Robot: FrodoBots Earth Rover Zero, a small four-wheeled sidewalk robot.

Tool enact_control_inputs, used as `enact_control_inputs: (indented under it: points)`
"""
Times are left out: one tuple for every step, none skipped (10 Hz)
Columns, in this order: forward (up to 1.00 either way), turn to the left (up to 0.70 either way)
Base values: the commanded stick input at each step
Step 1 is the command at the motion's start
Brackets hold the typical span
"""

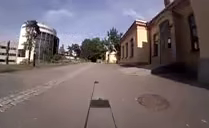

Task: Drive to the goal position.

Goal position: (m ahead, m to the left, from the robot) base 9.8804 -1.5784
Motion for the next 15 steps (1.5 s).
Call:
enact_control_inputs:
  points:
    - [0.45,0.0]
    - [0.45,0.0]
    - [0.45,0.0]
    - [0.45,0.0]
    - [0.45,0.0]
    - [0.45,0.0]
    - [0.45,0.0]
    - [0.45,0.0]
    - [0.45,0.0]
    - [0.45,0.0]
    - [0.45,0.0]
    - [0.45,0.0]
    - [0.45,0.0]
    - [0.45,0.0]
    - [0.45,0.0]
